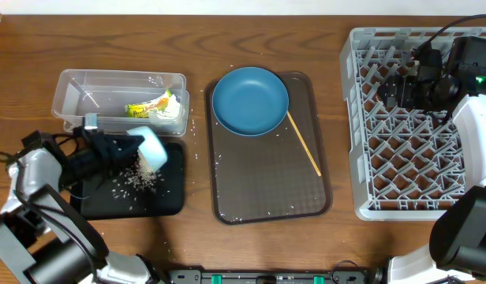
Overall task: Sort waste into correct bins and load items into the dishwasher rack
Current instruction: 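Tilt the white bowl with the left gripper, pouring rice onto the black tray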
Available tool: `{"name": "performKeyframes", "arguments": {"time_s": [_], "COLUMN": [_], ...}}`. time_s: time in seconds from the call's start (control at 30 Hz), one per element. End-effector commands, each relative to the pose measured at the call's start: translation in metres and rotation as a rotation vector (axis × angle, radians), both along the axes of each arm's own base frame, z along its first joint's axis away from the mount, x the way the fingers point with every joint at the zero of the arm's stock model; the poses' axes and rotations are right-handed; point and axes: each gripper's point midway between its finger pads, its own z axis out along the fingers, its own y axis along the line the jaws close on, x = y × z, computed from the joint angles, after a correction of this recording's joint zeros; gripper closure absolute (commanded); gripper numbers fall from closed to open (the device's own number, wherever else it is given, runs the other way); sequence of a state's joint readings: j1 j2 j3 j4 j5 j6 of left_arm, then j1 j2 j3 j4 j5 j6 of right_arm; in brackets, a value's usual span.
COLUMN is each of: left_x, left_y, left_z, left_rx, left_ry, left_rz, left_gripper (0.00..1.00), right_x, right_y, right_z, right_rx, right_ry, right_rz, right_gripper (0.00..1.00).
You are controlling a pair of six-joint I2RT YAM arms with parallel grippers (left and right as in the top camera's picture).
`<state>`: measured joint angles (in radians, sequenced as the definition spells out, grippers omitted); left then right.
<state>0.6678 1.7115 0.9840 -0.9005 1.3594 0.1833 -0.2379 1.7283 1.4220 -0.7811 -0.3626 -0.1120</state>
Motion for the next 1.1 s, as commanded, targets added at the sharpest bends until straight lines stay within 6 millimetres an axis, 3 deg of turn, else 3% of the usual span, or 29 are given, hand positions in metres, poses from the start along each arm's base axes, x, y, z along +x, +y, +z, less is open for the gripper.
{"name": "performKeyframes", "arguments": {"time_s": [0.0, 0.2, 1.07], "left_x": [0.008, 0.008, 0.005], "left_y": [0.01, 0.021, 0.02], "left_z": [0.019, 0.006, 0.005], "left_rx": [-0.246, -0.283, -0.385], "left_ry": [-0.028, 0.015, 0.167], "left_rz": [0.082, 0.117, 0.146], "left_gripper": [0.94, 0.94, 0.94], "right_x": [0.0, 0.0, 0.0], "right_y": [0.002, 0.002, -0.002], "right_z": [0.0, 0.0, -0.001], "right_rx": [0.004, 0.004, -0.018], "right_ry": [0.001, 0.001, 0.008], "right_rz": [-0.003, -0.003, -0.015], "right_gripper": [0.14, 0.13, 0.13]}}
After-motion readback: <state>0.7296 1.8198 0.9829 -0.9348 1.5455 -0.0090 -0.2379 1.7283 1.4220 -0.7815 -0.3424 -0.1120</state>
